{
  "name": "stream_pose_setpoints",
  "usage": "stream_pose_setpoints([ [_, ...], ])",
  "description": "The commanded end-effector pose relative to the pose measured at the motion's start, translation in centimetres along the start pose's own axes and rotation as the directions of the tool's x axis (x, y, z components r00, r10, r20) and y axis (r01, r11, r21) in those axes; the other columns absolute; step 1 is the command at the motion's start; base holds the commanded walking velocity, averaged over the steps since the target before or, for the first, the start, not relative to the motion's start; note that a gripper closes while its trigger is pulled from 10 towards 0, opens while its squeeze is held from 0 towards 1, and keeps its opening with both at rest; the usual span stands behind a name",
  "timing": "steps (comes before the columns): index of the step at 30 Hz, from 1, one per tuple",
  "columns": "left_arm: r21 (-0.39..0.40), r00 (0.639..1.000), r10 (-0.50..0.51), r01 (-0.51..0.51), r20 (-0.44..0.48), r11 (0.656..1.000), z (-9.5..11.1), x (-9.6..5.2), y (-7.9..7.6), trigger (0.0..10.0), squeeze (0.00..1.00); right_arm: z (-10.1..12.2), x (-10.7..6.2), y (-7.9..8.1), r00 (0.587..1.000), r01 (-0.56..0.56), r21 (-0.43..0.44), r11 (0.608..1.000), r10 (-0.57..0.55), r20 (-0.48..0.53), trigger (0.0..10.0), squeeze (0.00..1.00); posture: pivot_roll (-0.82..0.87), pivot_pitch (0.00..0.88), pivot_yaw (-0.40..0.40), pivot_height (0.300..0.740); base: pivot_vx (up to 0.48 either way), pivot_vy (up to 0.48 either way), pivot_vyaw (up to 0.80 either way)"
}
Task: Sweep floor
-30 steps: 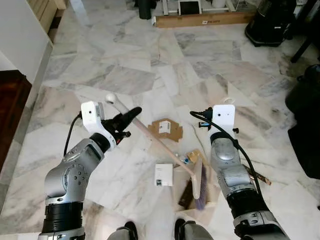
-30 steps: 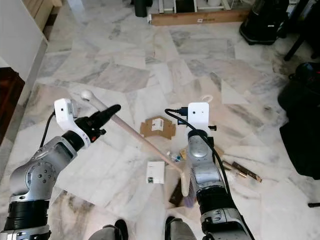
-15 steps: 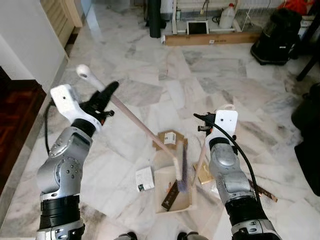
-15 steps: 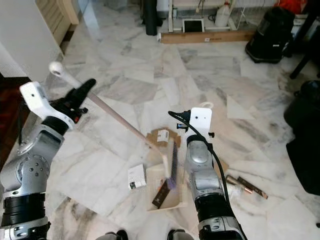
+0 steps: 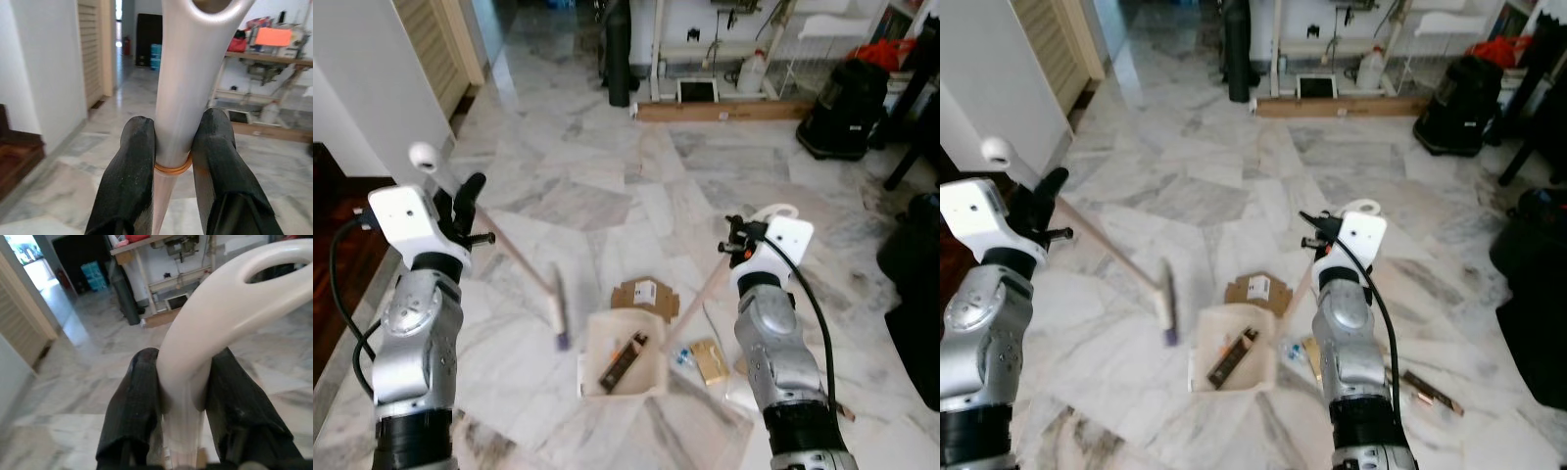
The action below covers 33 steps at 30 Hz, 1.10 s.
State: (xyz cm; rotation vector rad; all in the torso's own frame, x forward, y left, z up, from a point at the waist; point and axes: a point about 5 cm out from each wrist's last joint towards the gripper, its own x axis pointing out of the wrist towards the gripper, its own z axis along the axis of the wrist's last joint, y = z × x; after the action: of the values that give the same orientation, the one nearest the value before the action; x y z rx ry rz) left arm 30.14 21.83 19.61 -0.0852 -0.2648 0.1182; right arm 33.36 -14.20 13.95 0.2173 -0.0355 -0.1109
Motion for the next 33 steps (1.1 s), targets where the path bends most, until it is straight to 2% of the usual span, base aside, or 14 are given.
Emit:
stream_pose_setpoints([
  [1, -0.006, 1.0, 0.003, -0.002, 0.029, 1.0, 0.3, 0.0, -0.2, 10.0, 0.0, 1.6, 0.0, 0.6, 0.997, -0.026, 0.051, 0.998, 0.022, 0.076, 10.0, 0.0, -0.05, 0.0, 0.021, 0.74, 0.0, 0.0, 0.0],
  [3, -0.012, 1.0, -0.007, 0.008, 0.021, 1.0, 0.0, -0.1, -0.3, 10.0, 0.0, 1.4, 0.0, 0.8, 0.998, -0.026, 0.059, 0.998, 0.022, 0.065, 10.0, 0.0, -0.04, 0.0, 0.017, 0.74, 0.0, 0.0, 0.0],
  [8, -0.074, 0.995, -0.08, 0.076, -0.055, 0.994, -1.0, 0.1, -1.1, 10.0, 0.0, 1.0, 0.1, 1.2, 0.999, -0.039, 0.144, 0.989, 0.035, 0.032, 10.0, 0.0, -0.03, 0.0, 0.01, 0.74, 0.0, 0.0, 0.0],
  [11, -0.102, 0.986, -0.143, 0.134, -0.086, 0.986, -1.4, -0.1, -1.7, 10.0, 0.0, 1.0, 0.1, 1.6, 0.998, -0.056, 0.146, 0.988, 0.052, 0.036, 10.0, 0.0, -0.03, 0.0, 0.009, 0.74, 0.0, 0.0, 0.0],
  [12, -0.171, 0.968, -0.224, 0.204, -0.111, 0.964, -1.6, -0.4, -2.6, 10.0, 0.0, 1.0, 0.1, 1.9, 0.998, -0.063, 0.153, 0.986, 0.058, 0.038, 10.0, 0.0, -0.02, 0.0, 0.01, 0.74, 0.0, 0.0, 0.0],
  [14, -0.256, 0.951, -0.283, 0.245, -0.124, 0.935, -1.7, -0.7, -3.2, 10.0, 0.0, 1.0, 0.1, 2.0, 0.997, -0.067, 0.154, 0.986, 0.062, 0.035, 10.0, 0.0, -0.02, 0.0, 0.013, 0.74, 0.0, 0.0, 0.0],
  [15, -0.265, 0.947, -0.295, 0.254, -0.125, 0.93, -1.6, -0.8, -3.3, 10.0, 0.0, 0.9, 0.0, 2.1, 0.997, -0.067, 0.154, 0.986, 0.063, 0.036, 10.0, 0.0, -0.01, 0.0, 0.014, 0.74, 0.0, 0.0, 0.0],
  [21, -0.219, 0.959, -0.258, 0.229, -0.114, 0.949, -1.3, -0.9, -2.5, 10.0, 0.0, 0.4, -0.2, 2.4, 0.997, -0.076, 0.16, 0.984, 0.074, 0.02, 10.0, 0.0, 0.0, 0.0, 0.018, 0.74, 0.0, 0.0, 0.0],
  [23, -0.177, 0.967, -0.231, 0.21, -0.11, 0.962, -1.2, -0.7, -2.2, 10.0, 0.0, 0.3, -0.3, 2.5, 0.997, -0.078, 0.16, 0.984, 0.076, 0.018, 10.0, 0.0, 0.0, 0.0, 0.019, 0.74, 0.0, 0.0, 0.0],
  [24, -0.092, 0.971, -0.208, 0.198, -0.119, 0.976, -1.2, -0.6, -2.0, 10.0, 0.0, 0.3, -0.3, 2.5, 0.997, -0.08, 0.16, 0.984, 0.078, 0.018, 10.0, 0.0, 0.0, 0.0, 0.022, 0.74, 0.0, 0.0, 0.0],
  [26, -0.01, 0.98, -0.154, 0.154, -0.125, 0.988, -1.2, -0.4, -1.5, 10.0, 0.0, 0.2, -0.3, 2.4, 0.997, -0.08, 0.162, 0.984, 0.078, 0.018, 10.0, 0.0, 0.0, 0.0, 0.024, 0.74, 0.0, 0.0, 0.0],
  [27, 0.098, 0.987, -0.099, 0.111, -0.123, 0.989, -1.3, -0.3, -0.9, 10.0, 0.0, 0.2, -0.3, 2.4, 0.997, -0.078, 0.162, 0.984, 0.076, 0.019, 10.0, 0.0, 0.0, 0.0, 0.028, 0.74, 0.0, 0.0, 0.0],
  [28, 0.131, 0.989, -0.092, 0.107, -0.118, 0.986, -1.3, -0.3, -0.9, 10.0, 0.0, 0.2, -0.3, 2.3, 0.997, -0.076, 0.162, 0.984, 0.074, 0.02, 10.0, 0.0, 0.0, 0.0, 0.028, 0.74, 0.0, 0.0, 0.0],
  [33, 0.182, 0.994, -0.09, 0.1, -0.063, 0.978, -0.7, -0.4, -0.9, 10.0, 0.0, 0.5, -0.3, 2.1, 0.998, -0.067, 0.16, 0.985, 0.063, 0.031, 10.0, 0.0, -0.01, 0.0, 0.033, 0.74, 0.0, 0.0, 0.0],
])
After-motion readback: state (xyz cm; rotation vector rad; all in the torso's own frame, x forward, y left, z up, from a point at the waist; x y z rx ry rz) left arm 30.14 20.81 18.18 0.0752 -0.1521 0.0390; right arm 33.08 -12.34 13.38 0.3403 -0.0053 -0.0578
